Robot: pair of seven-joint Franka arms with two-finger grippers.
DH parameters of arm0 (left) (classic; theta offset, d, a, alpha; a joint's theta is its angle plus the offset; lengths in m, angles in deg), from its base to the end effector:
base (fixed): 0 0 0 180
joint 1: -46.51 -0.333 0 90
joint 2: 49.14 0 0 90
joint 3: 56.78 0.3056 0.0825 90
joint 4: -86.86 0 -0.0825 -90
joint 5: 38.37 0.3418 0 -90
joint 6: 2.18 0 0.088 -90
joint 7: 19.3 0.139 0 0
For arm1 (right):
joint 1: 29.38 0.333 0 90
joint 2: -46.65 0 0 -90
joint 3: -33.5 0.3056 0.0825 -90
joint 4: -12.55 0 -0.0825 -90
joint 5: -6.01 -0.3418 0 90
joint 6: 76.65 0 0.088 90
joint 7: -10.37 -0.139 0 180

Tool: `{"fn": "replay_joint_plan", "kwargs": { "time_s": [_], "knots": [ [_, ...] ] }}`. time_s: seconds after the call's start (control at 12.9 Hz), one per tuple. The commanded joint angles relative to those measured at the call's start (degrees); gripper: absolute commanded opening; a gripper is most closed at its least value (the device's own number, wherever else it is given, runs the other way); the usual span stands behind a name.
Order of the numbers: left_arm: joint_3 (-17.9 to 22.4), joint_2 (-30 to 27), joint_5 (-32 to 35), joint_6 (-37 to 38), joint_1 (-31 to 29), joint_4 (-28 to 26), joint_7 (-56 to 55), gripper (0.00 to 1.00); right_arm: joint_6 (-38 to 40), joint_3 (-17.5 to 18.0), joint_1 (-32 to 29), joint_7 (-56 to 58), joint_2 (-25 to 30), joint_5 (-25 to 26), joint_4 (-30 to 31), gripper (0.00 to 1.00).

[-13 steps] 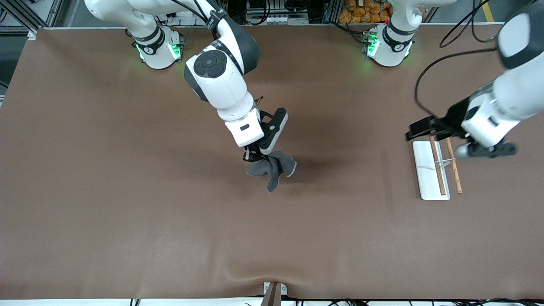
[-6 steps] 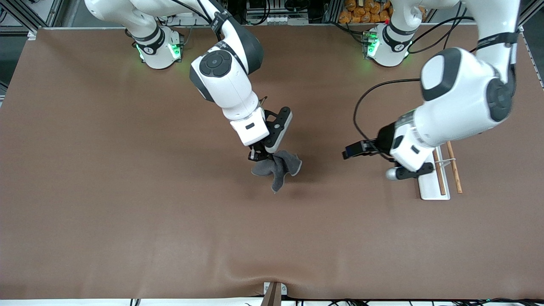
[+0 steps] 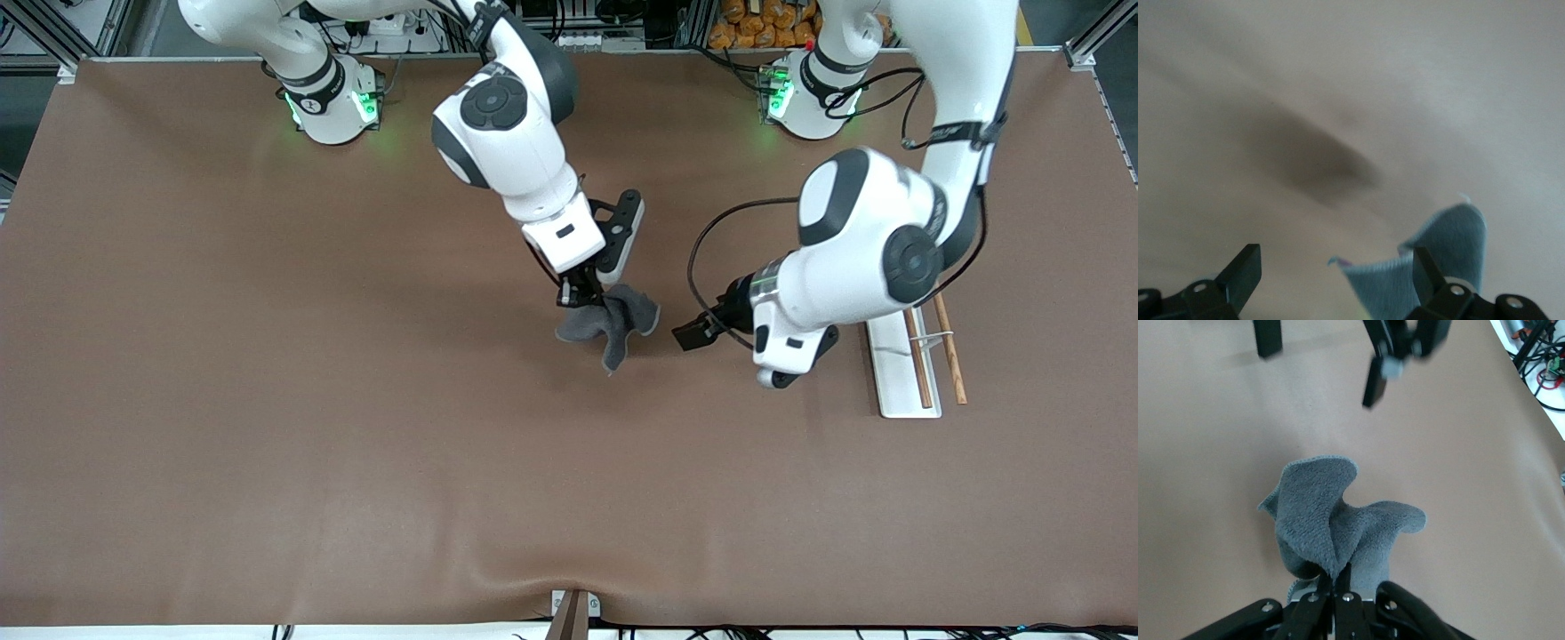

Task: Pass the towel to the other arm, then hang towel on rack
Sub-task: 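Move the left gripper toward the towel held by the right gripper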

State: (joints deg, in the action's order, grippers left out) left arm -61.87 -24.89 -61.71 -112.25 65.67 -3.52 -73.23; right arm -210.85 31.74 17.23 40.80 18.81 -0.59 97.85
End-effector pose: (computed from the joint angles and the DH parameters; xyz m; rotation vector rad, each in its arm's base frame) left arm 0.5572 -0.2876 0.3746 2.6710 0.9471 -0.4621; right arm 0.4868 0.4955 0.4084 -2.4014 -1.7419 -0.5318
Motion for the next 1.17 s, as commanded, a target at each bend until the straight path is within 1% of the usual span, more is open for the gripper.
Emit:
{"fn": "replay_joint_plan", "kwargs": {
  "time_s": [0.0,0.31,0.54,0.78,0.93,1.09],
  "knots": [
    [0.17,1.84,1.01,0.47,0.01,0.82,-5.56,1.0,-0.45,-0.26,0.23,0.07,0.06,-1.13,0.13,0.0],
    [0.08,2.37,-0.04,1.09,-0.26,0.91,-13.48,1.0,-0.45,-0.26,0.58,-0.19,0.06,-1.13,0.13,0.0],
    [0.08,4.31,-6.62,1.09,0.0,1.09,-15.68,1.0,-0.45,-0.35,0.58,-0.19,0.06,-1.13,0.22,0.0],
    [-0.18,4.31,-6.9,1.7,0.53,1.09,-25.24,1.0,-0.45,-0.26,0.58,-0.19,0.06,-1.04,0.22,0.0],
    [-0.62,4.22,-6.9,4.24,0.53,1.17,-26.23,1.0,-0.45,-0.35,0.58,-0.19,0.06,-1.04,0.31,0.0],
    [-0.71,4.05,-7.77,6.18,0.27,1.44,-26.76,0.93,-0.45,-0.35,0.58,-0.19,0.06,-1.04,0.31,0.0]
  ]
}}
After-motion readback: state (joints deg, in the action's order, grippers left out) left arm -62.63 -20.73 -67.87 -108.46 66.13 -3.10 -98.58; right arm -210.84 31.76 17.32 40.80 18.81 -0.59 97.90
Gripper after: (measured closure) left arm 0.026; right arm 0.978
